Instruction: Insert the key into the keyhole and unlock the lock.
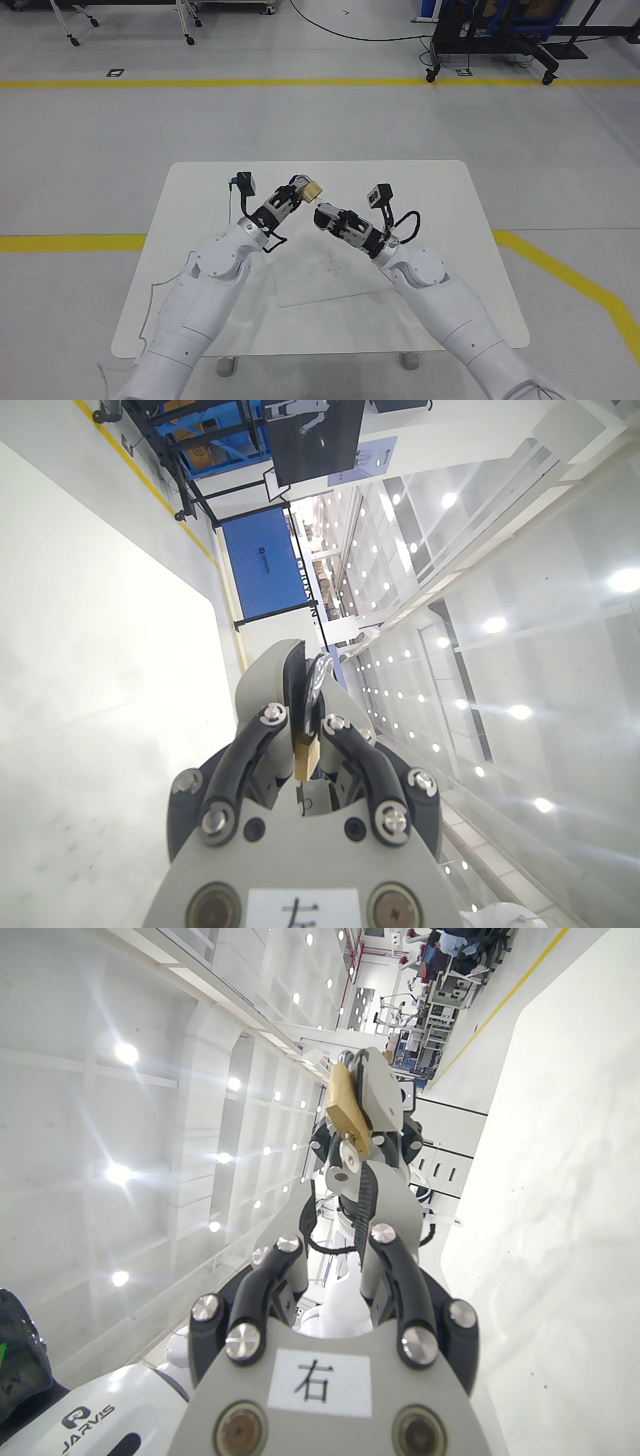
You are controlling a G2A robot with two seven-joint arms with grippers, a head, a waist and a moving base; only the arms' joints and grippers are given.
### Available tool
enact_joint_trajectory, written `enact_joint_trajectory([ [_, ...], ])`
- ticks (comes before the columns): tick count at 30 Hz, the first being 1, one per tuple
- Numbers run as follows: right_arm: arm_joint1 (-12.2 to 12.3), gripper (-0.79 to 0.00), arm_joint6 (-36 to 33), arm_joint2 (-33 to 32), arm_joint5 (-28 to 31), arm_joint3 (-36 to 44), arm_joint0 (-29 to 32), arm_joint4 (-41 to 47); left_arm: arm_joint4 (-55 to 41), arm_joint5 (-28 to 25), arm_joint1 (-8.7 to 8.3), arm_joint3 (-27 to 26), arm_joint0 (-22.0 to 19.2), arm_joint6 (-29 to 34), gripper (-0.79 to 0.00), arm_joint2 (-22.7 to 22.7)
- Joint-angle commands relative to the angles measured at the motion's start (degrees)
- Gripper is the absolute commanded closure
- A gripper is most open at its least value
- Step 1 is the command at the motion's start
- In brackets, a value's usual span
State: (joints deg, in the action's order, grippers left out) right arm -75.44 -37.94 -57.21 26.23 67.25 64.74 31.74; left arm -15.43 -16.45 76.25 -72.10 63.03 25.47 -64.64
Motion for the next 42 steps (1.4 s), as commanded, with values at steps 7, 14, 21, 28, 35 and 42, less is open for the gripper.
enact_joint_trajectory([
  [7, -0.82, 0.000, -2.35, 0.41, -1.18, -1.08, -0.50, 5.79, 0.41, -1.38, -0.15, -0.64, 0.78, 0.70, 0.000, -0.82],
  [14, -1.85, 0.000, -13.05, -0.39, -6.19, -2.50, -0.26, 23.66, 1.30, -3.31, -0.17, -1.00, 1.18, 2.09, 0.000, -0.65],
  [21, -2.75, 0.000, -20.13, -1.56, -16.17, -6.30, -1.05, 37.20, 1.50, -6.28, -0.19, -1.15, 1.52, 2.81, 0.000, -0.90],
  [28, -3.53, 0.000, -24.19, -2.41, -23.74, -9.71, -2.17, 44.98, 4.19, -9.75, -0.31, -2.04, 2.66, 1.30, 0.000, -1.28],
  [35, -3.22, -0.785, -25.52, -4.44, -18.59, -9.86, -2.37, 40.42, 6.67, -8.51, -0.67, -3.07, 3.41, 0.29, 0.000, -2.58],
  [42, -1.49, -0.785, -21.67, -9.23, -7.94, -7.92, -2.11, 28.68, 18.60, -2.51, -2.24, -7.98, 5.43, 6.63, 0.000, -3.97],
])
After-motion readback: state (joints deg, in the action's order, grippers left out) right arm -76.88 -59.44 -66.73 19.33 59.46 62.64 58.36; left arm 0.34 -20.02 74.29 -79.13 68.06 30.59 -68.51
